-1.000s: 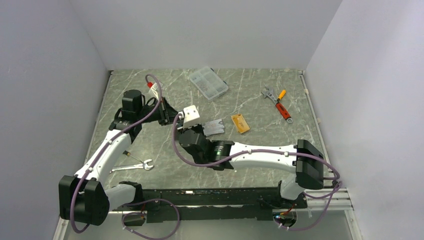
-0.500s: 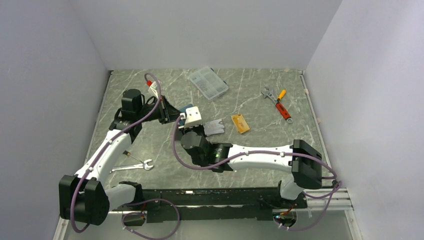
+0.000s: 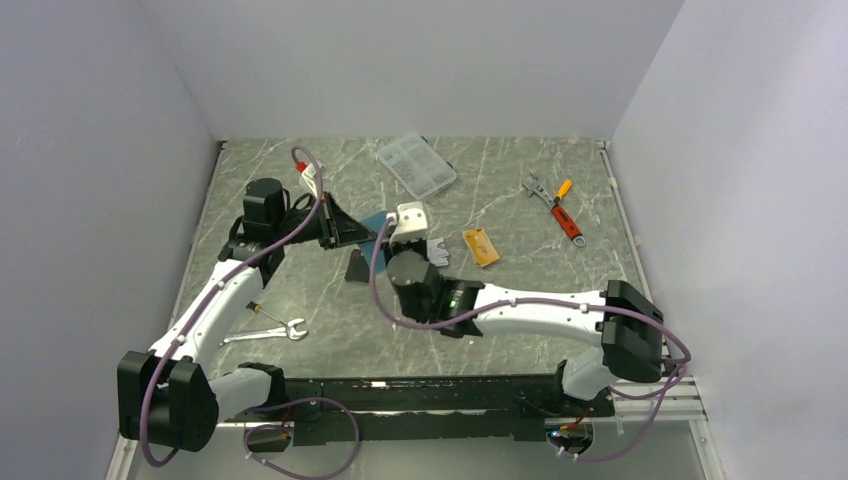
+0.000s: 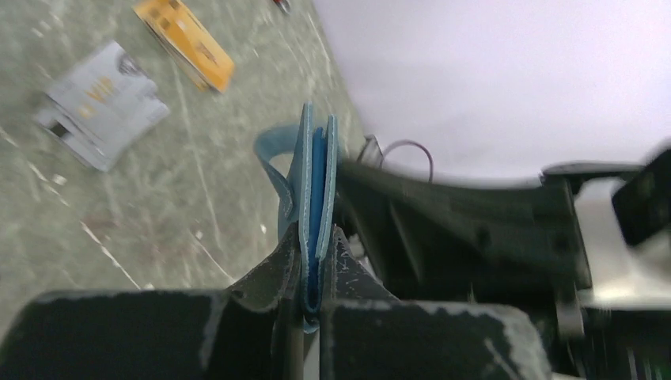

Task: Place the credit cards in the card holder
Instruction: Place the card holder at the center of the board.

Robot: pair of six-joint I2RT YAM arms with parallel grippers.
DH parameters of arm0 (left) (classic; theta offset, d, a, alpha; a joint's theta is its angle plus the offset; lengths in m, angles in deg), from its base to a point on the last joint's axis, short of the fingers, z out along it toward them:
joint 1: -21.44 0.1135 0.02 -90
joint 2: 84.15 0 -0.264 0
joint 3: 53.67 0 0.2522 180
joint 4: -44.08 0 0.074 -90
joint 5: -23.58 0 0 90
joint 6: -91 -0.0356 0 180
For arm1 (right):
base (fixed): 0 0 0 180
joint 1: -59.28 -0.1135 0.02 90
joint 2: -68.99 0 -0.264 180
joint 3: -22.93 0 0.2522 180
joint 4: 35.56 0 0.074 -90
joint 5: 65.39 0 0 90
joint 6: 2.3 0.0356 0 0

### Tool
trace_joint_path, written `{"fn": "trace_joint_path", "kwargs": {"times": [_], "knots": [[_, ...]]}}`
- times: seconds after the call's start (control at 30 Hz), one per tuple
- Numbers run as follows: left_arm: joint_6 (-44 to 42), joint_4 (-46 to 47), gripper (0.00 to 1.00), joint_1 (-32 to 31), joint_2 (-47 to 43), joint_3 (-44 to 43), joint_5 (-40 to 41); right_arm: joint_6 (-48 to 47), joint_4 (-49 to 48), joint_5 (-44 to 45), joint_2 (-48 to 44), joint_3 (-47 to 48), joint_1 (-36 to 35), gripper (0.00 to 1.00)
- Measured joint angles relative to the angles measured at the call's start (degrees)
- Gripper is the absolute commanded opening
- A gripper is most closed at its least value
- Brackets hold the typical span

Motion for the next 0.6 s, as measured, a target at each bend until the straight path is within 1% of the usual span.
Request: {"fn": "trace_joint_path", "kwargs": {"times": [0.2,0.37,0.4,0.47,0.5,0.53,0.6], "knots": [[0.9,-2.6,0.0,-1.0,-0.2,0.0,-6.3,1.6,0.9,3.0,-2.6,-1.2,7.5,0.0],[0.8,-3.9,0.0,-1.1,-0.3,0.0,-7.7,4.5,2.9,1.5,-5.2,-2.2,8.6,0.0],[0.8,-4.1,0.0,-1.1,-0.3,0.0,-7.7,5.3,4.0,0.6,-5.8,-2.3,8.8,0.1],[0.5,-4.6,0.0,-1.1,-0.3,0.0,-7.7,6.8,6.5,-1.6,-7.7,-2.8,9.3,0.34],[0.2,-4.9,0.0,-1.1,-0.3,0.0,-7.7,7.6,7.7,-2.5,-9.0,-3.2,9.7,0.43],[-0.2,-5.3,0.0,-1.1,-0.3,0.0,-7.6,8.3,9.0,-3.4,-10.3,-3.5,9.9,0.5],[-1.6,-6.5,0.0,-1.4,-0.2,0.0,-6.9,9.7,11.7,-4.8,-12.8,-4.0,10.4,0.56]]}}
